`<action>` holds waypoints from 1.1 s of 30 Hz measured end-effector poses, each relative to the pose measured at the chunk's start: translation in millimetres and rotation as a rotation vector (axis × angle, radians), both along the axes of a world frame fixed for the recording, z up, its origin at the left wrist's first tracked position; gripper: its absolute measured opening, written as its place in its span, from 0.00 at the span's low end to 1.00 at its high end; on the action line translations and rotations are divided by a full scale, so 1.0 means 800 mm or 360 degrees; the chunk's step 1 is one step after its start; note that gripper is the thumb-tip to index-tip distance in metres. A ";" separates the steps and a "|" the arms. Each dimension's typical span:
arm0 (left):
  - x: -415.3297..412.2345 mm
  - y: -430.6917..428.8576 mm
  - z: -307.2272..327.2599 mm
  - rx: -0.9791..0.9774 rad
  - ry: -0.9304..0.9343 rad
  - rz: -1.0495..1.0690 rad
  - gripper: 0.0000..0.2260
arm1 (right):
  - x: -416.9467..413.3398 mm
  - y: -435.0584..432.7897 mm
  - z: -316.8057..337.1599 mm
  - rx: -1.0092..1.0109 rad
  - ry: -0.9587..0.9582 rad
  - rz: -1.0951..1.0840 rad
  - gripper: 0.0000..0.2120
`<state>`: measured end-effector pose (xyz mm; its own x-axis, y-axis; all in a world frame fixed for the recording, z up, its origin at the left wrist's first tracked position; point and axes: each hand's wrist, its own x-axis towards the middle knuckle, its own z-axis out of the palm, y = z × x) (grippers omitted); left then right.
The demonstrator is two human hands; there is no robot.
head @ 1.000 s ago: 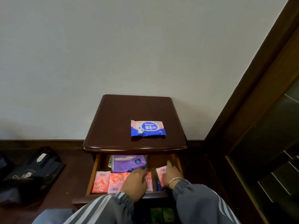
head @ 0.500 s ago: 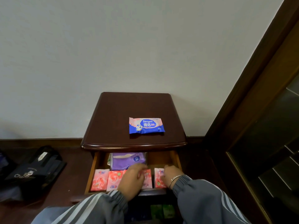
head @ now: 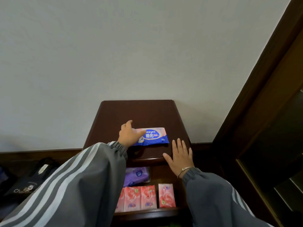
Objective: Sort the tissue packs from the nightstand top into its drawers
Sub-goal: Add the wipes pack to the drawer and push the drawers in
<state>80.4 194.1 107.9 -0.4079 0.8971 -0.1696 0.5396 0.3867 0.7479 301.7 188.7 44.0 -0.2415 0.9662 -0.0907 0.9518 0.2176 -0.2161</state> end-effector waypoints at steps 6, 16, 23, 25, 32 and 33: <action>-0.010 0.029 -0.001 -0.0371 -0.0367 -0.0185 0.23 | 0.001 0.009 -0.013 0.0029 0.0022 -0.0011 0.37; -0.070 -0.162 0.023 -0.0404 -0.1202 0.0094 0.07 | 0.006 0.013 -0.017 -0.0033 0.0046 -0.0013 0.35; 0.008 -0.258 0.002 -0.0582 -0.1481 0.0154 0.17 | 0.028 0.024 0.012 -0.0204 0.0033 0.0162 0.25; 0.048 -0.251 -0.009 -0.0495 -0.1469 0.0296 0.11 | 0.037 0.020 0.037 -0.0408 0.0350 0.0169 0.22; 0.143 -0.212 -0.028 -0.0113 -0.1449 0.0314 0.09 | 0.072 -0.065 0.074 -0.0367 0.1085 -0.0340 0.09; 0.154 -0.208 -0.030 -0.0081 -0.1470 0.0311 0.09 | 0.078 -0.081 0.071 -0.0503 0.1145 -0.0438 0.10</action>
